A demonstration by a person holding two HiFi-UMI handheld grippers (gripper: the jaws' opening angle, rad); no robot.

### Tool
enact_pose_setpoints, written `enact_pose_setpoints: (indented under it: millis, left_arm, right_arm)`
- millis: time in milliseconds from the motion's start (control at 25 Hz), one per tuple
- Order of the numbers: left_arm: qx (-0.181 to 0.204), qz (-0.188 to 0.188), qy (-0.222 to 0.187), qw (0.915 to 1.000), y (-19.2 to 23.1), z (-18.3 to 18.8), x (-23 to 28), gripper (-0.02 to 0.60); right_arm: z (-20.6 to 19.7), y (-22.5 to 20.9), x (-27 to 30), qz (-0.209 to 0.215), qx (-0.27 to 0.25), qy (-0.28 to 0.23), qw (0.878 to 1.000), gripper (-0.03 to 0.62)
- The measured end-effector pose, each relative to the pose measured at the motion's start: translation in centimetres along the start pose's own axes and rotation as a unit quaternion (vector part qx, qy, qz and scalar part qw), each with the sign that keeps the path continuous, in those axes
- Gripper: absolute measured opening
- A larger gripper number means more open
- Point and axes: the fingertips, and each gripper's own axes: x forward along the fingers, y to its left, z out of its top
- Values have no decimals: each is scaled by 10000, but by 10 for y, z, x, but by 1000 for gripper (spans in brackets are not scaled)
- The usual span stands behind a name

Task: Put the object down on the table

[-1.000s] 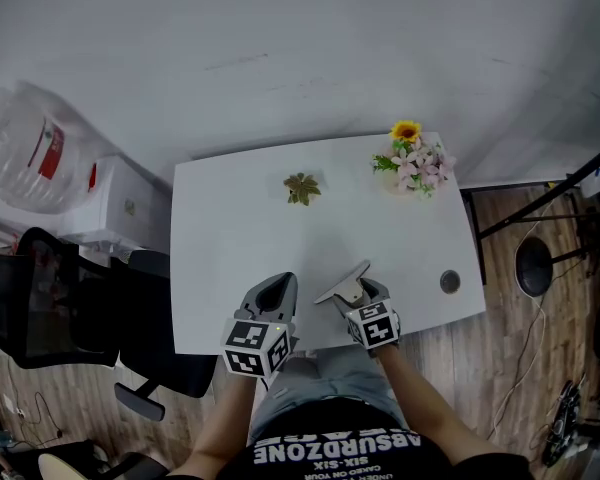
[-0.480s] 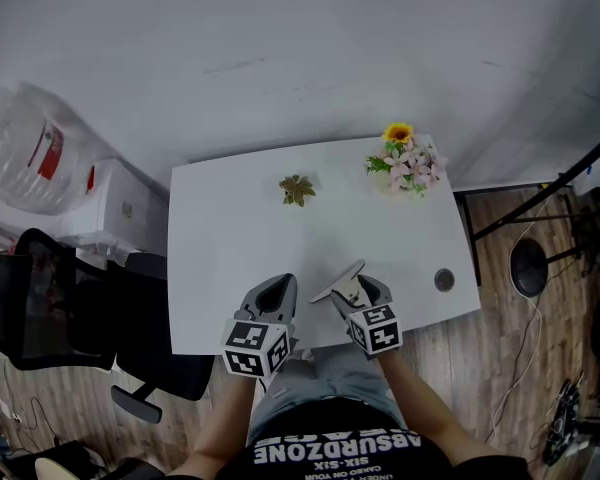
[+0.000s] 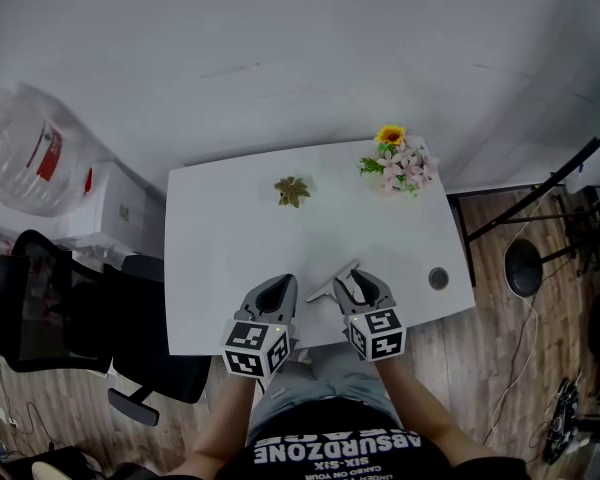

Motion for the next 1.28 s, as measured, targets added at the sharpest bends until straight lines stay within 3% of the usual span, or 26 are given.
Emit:
enact_pose_setpoints:
  millis: [200, 480, 1280]
  left_arm:
    - [13, -38, -50, 10000, -5, 2, -3, 5]
    - [0, -125, -119, 9999, -13, 5, -9, 5]
    - [104, -347, -190, 9992, -33, 6, -20, 5]
  right_arm:
    - [25, 7, -15, -56, -73, -400, 9992, 67]
    - [45, 15, -33, -106, -169, -713, 9973, 2]
    - [48, 31, -60, -132, -260, -717, 9970, -2]
